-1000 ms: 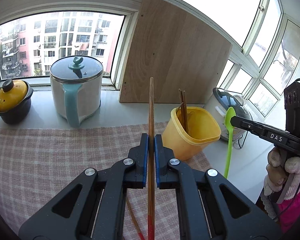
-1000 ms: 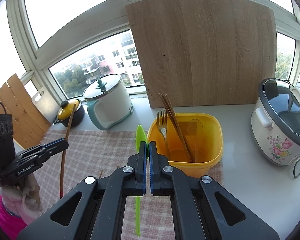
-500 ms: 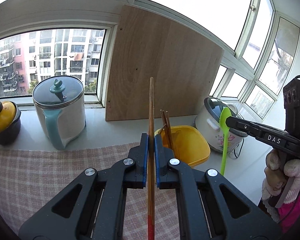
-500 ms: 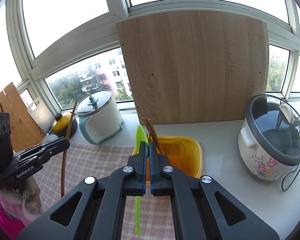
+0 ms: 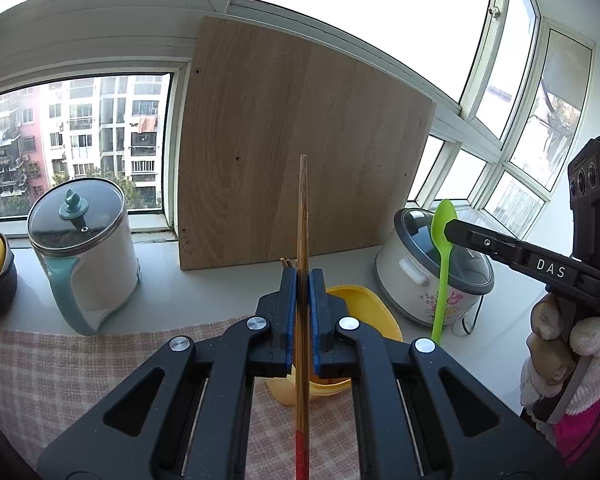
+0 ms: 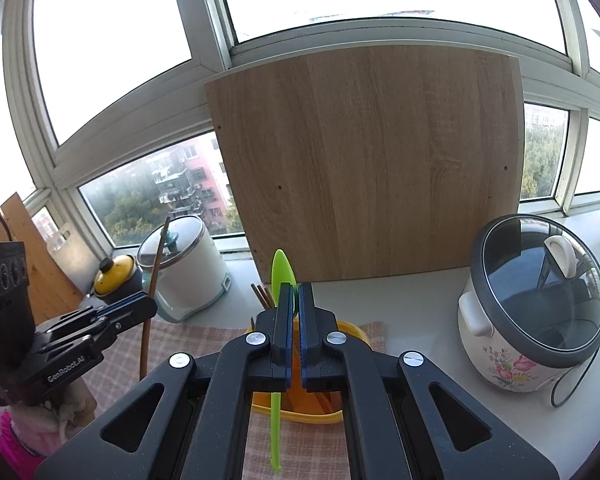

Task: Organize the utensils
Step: 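Lower the chopstick and green spoon into the yellow container and open both tools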

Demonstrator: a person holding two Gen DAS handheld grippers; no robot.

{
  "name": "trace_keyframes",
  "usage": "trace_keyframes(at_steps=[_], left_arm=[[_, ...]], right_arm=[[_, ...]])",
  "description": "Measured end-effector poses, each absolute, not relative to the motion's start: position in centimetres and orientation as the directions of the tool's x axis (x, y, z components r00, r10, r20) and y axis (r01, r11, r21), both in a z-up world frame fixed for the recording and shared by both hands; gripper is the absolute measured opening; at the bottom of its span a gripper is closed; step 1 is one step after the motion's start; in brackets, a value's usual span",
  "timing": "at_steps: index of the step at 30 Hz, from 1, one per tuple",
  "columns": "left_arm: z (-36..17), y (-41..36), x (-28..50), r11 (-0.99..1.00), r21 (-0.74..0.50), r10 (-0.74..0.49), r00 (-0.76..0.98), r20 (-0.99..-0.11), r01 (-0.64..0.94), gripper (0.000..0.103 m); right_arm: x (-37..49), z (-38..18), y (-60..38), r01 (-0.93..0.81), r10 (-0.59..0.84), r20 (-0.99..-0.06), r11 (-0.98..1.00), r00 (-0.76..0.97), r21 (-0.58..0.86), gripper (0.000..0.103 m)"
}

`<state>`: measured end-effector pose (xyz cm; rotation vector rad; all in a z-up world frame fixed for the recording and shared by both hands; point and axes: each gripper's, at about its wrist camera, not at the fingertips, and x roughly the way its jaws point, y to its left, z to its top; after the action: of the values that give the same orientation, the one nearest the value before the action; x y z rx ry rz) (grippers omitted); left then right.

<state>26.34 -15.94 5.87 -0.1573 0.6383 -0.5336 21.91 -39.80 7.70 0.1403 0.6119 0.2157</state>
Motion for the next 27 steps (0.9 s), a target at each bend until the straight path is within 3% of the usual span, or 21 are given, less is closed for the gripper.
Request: trace_keyframes(at_steps=[11,27], left_arm=[[6.3,-19.5,29.6,0.861,-0.306,-0.508,0.7,-0.502,0.406,0.004],[3.7,-22.0,33.4,0.892,-0.3,-0.447,0.756,-0.478,0.338,0.004]], right_arm=[[25.2,8.2,-41.5,-0.143,0.216,-0.53,0.974,0.82,0.177,0.001],[29.0,4.4,-41.9,-0.135,0.22,-0.56,0.973,0.799,0.189,0.001]])
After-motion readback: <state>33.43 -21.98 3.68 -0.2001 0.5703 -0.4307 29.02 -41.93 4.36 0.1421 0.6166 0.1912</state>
